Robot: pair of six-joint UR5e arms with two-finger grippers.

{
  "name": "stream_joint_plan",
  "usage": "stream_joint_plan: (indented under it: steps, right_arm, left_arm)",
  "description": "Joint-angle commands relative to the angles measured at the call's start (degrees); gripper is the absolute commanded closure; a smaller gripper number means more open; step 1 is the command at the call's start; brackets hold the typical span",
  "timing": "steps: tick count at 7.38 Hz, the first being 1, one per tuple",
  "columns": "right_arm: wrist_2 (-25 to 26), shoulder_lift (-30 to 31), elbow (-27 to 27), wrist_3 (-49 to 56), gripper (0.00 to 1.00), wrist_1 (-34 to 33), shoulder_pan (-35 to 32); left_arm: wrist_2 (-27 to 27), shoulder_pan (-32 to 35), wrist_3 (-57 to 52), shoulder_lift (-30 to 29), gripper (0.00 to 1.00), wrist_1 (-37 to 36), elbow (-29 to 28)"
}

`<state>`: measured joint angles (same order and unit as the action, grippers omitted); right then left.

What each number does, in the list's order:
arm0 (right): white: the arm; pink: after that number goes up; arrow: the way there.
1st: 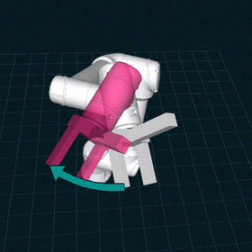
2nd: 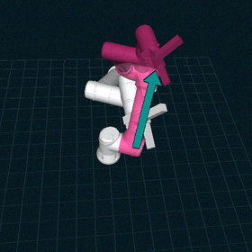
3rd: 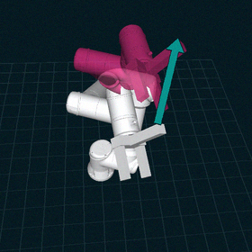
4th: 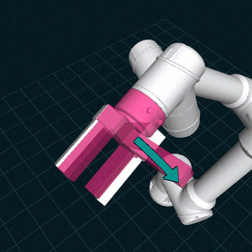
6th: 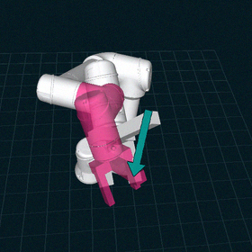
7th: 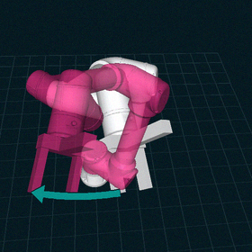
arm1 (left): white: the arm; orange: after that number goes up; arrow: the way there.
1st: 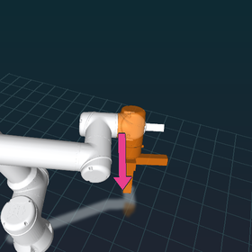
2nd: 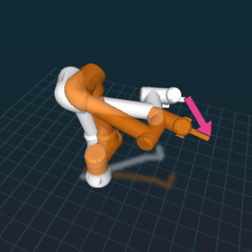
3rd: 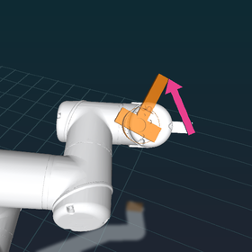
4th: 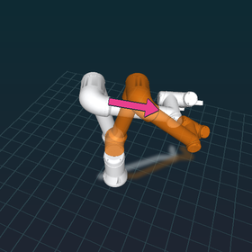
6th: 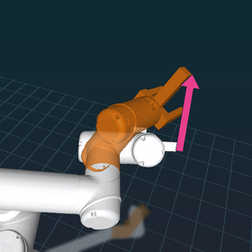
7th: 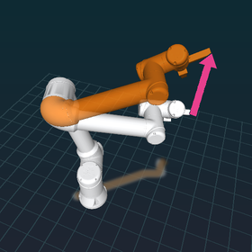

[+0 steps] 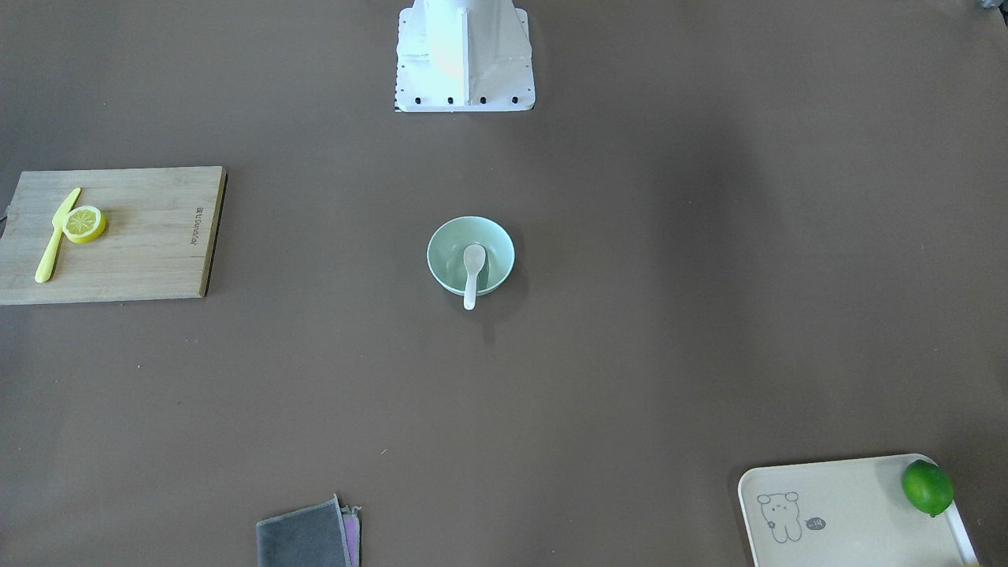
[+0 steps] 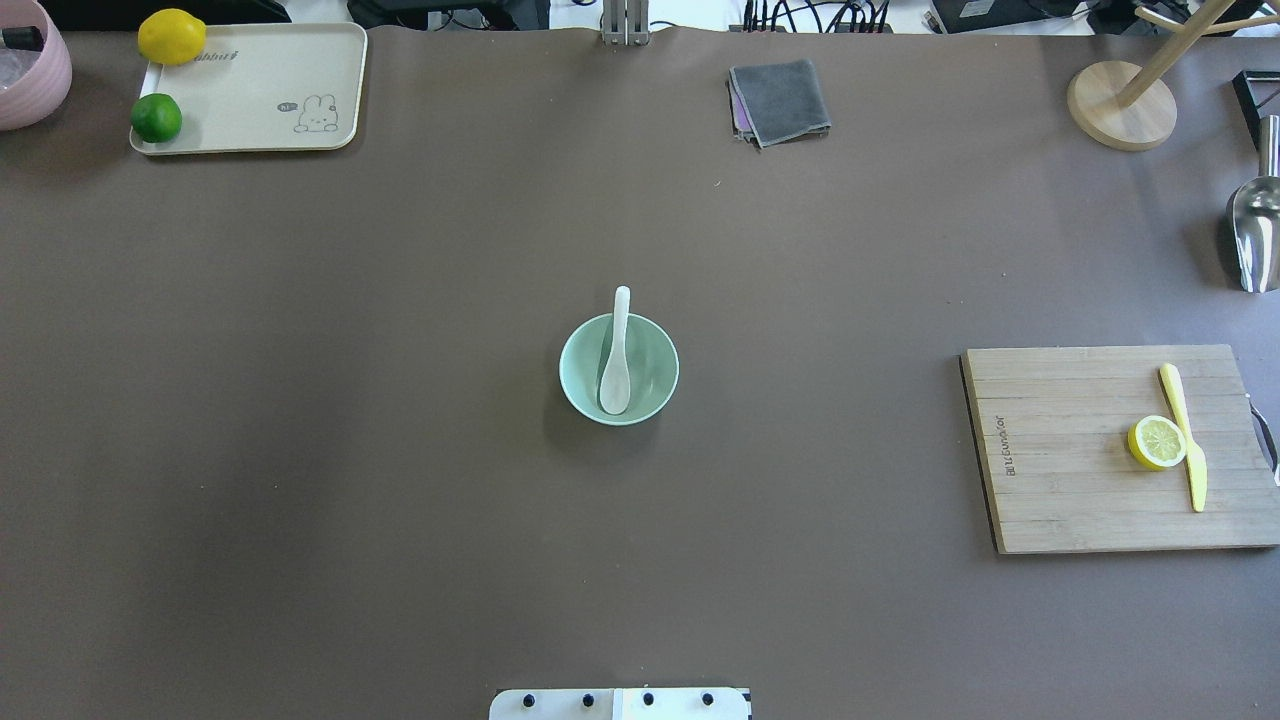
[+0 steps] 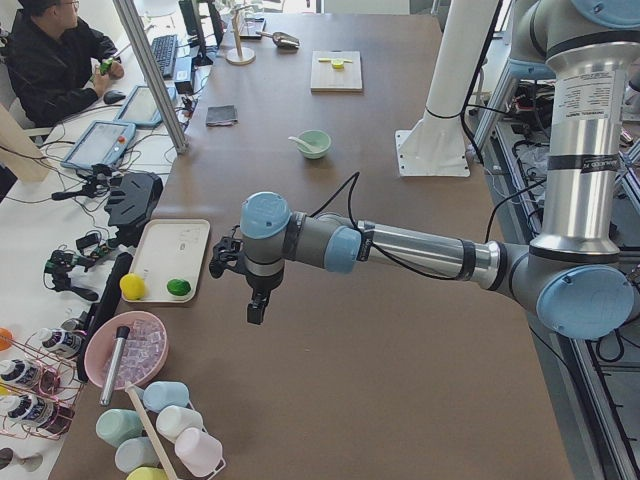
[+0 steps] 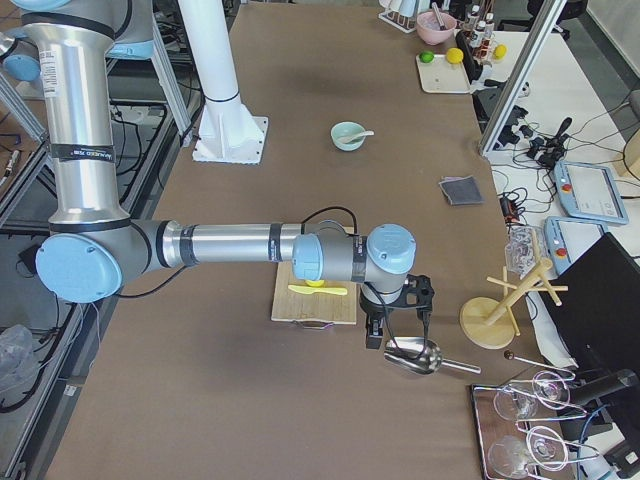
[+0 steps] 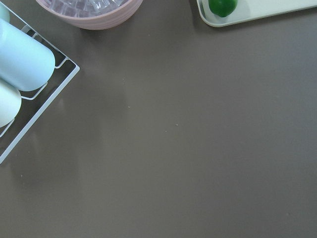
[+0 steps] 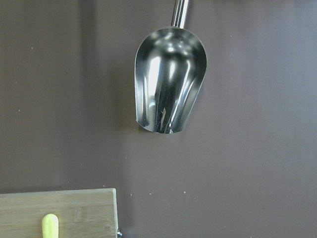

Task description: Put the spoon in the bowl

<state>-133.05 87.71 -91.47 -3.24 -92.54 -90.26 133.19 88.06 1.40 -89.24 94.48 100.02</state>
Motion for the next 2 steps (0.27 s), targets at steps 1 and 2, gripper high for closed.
stream_joint_plan:
  steps: [1,2]
  right_arm:
    - [-0.10,0.01,-0.20,-0.01,0.00,0.00,0.00]
    - [-0.10,0.01,-0.20,-0.01,0.00,0.00,0.00]
  left_arm:
    - [-0.04,0.00,0.00,0.03,0.02,0.00,-0.09]
    - [-0.04,0.00,0.00,0.03,0.02,0.00,-0.17]
